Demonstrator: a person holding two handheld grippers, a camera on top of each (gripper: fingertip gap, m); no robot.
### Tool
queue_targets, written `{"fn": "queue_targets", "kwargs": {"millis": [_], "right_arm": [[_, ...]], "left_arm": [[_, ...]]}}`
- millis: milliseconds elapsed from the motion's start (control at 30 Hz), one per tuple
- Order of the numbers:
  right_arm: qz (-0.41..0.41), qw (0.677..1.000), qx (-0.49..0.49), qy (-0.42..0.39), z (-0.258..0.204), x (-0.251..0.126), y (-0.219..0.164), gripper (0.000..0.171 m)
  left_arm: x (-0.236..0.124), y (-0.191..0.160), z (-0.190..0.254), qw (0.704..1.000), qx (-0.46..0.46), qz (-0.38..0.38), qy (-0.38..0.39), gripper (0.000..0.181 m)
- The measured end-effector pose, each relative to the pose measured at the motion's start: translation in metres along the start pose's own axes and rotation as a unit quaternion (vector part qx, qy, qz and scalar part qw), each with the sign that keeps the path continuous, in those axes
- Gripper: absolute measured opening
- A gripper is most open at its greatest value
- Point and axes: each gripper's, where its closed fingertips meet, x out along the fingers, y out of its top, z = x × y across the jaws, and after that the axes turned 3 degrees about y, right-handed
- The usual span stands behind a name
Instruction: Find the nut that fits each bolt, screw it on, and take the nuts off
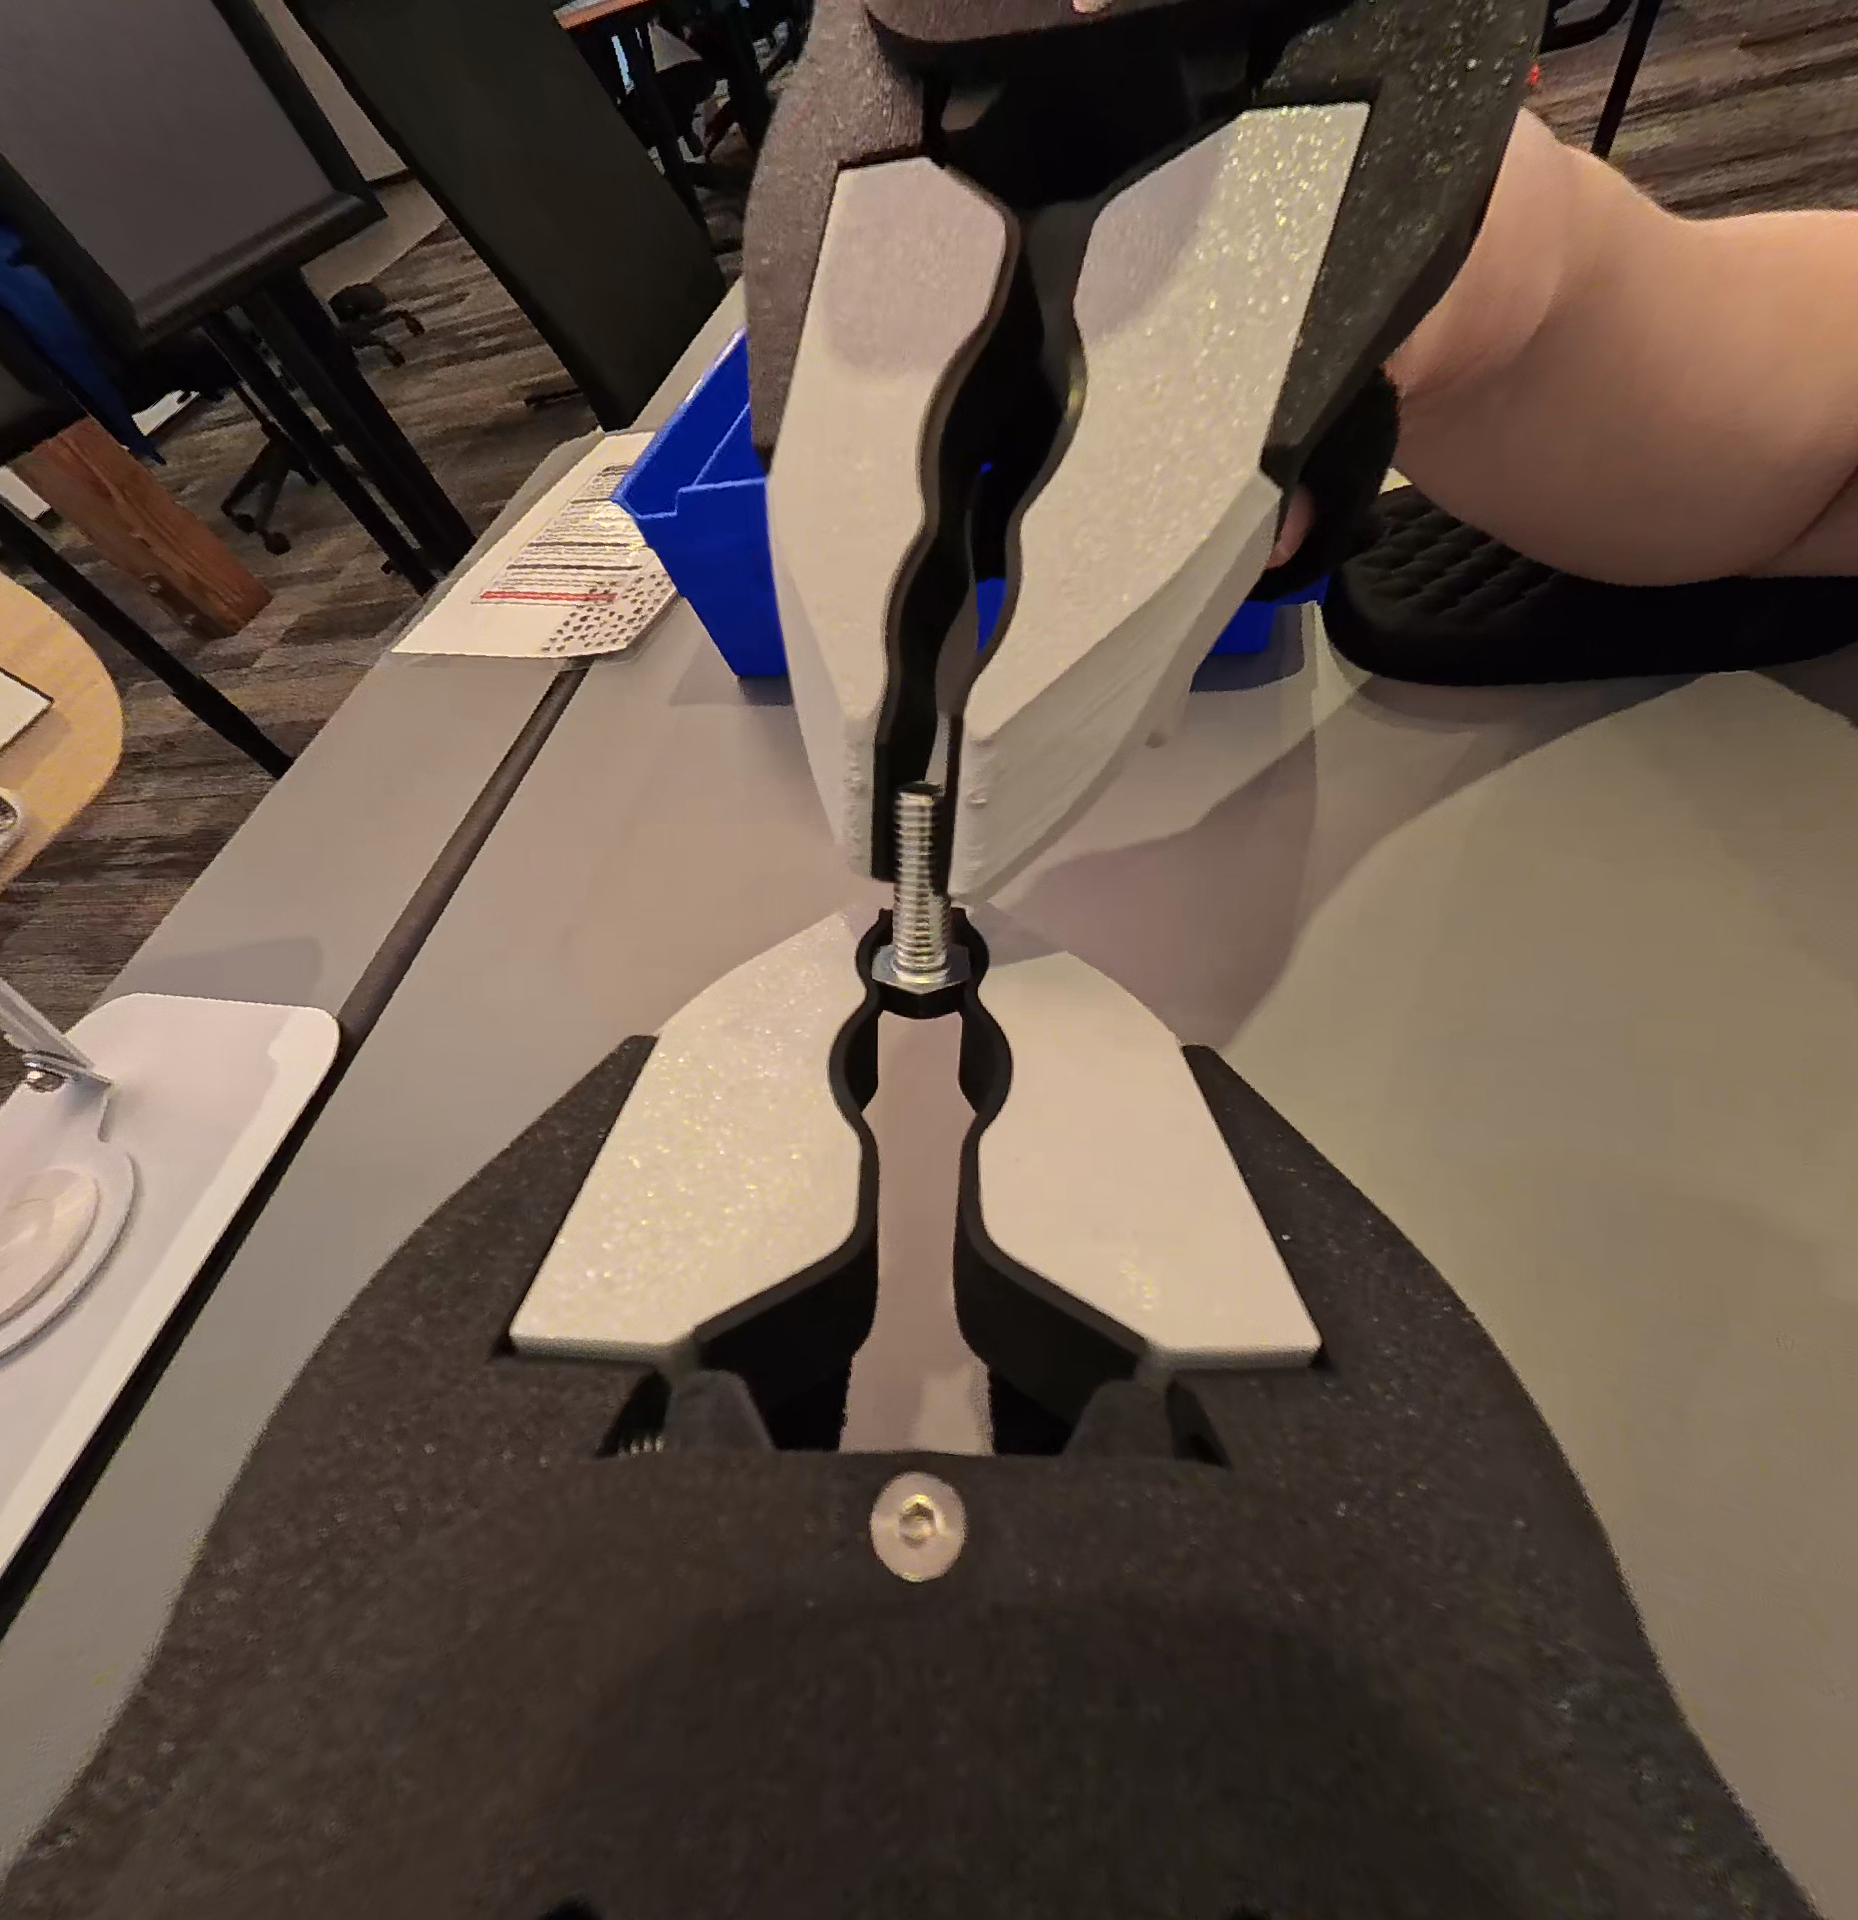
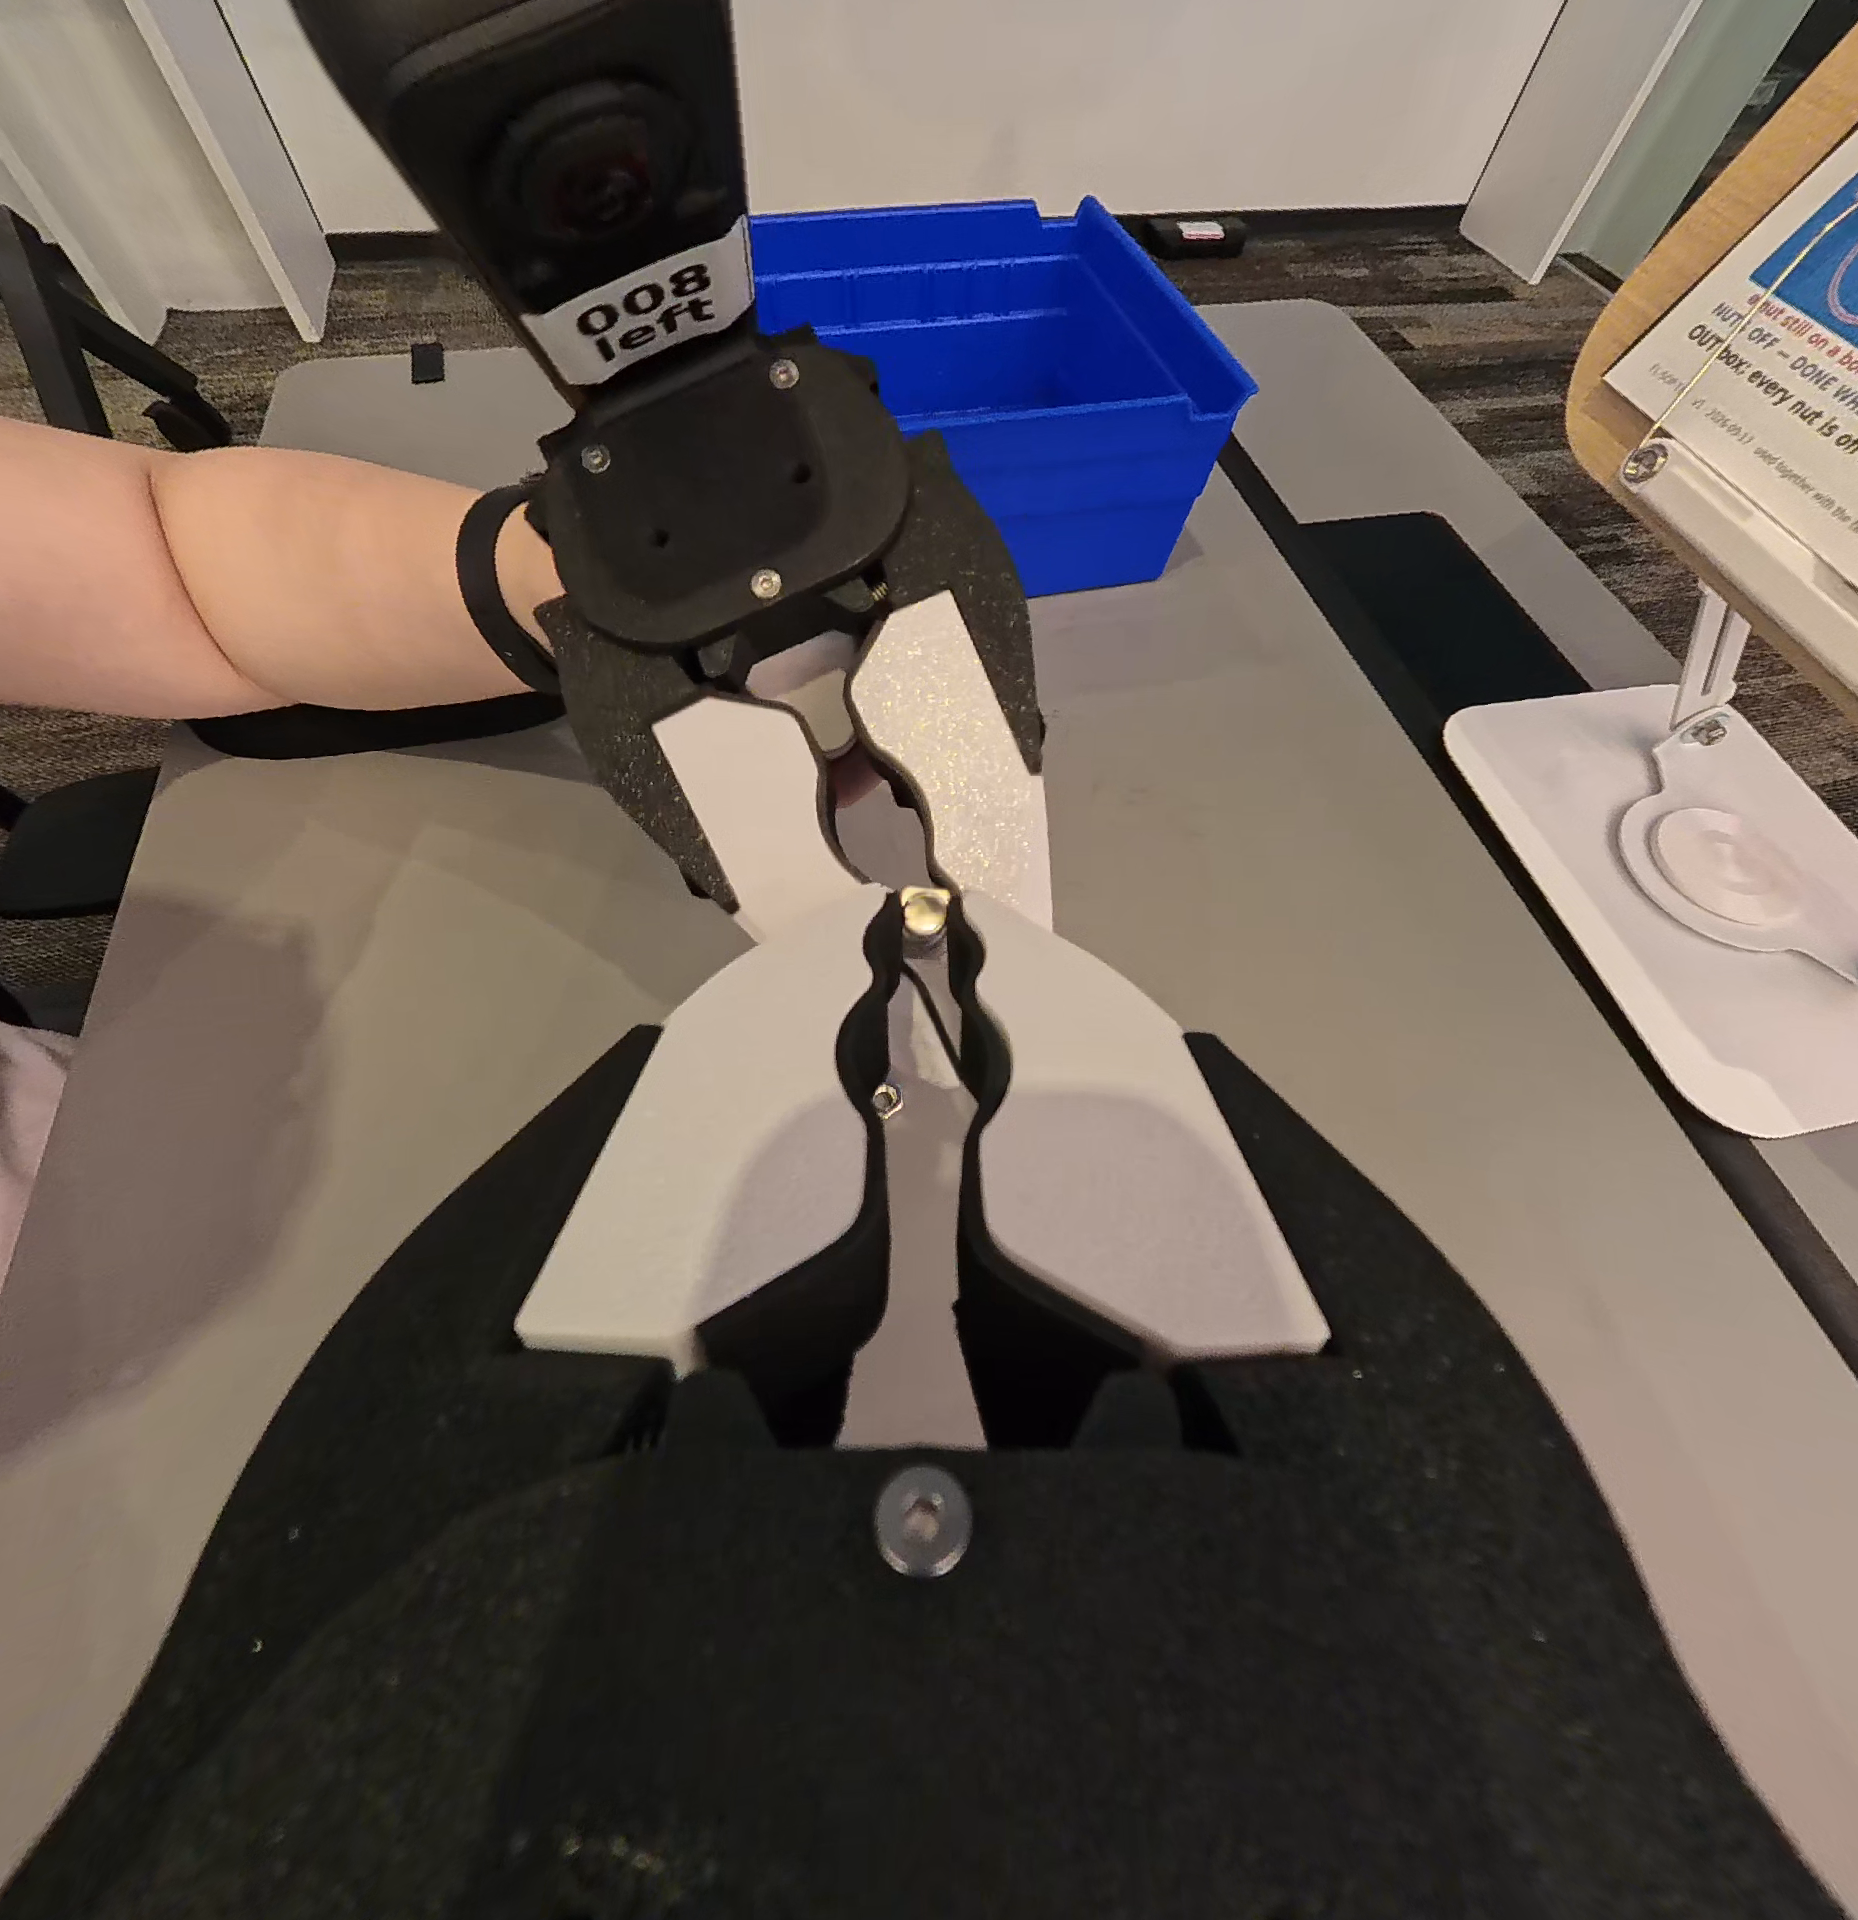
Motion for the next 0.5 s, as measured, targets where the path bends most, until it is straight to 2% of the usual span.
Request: {"fn": "queue_targets", "kwargs": {"millis": [67, 200, 333, 400, 500], "right_arm": [[-0.001, 1.0, 0.0, 0.002, 0.0, -0.001, 0.0, 0.008], [0.008, 0.999, -0.026, -0.023, 0.004, -0.008, 0.008, 0.029], [0.021, 0.997, -0.071, -0.005, -0.007, -0.012, 0.014, 0.028], [-0.017, 0.995, -0.088, 0.04, -0.018, 0.0, -0.003, 0.026], [-0.108, 0.988, -0.087, 0.071, -0.021, 0.033, -0.049, 0.025]], "left_arm": [[0.0, 0.0, 0.0, 1.0, 0.003, -0.001, 0.001, 0.009], [-0.005, 0.0, -0.009, 1.0, 0.003, -0.004, 0.016, 0.009], [-0.029, 0.004, -0.042, 0.998, -0.009, 0.005, 0.064, 0.009], [-0.048, 0.008, -0.062, 0.995, -0.027, 0.018, 0.09, 0.009], [-0.078, 0.013, -0.087, 0.99, -0.04, 0.034, 0.128, 0.009]]}}
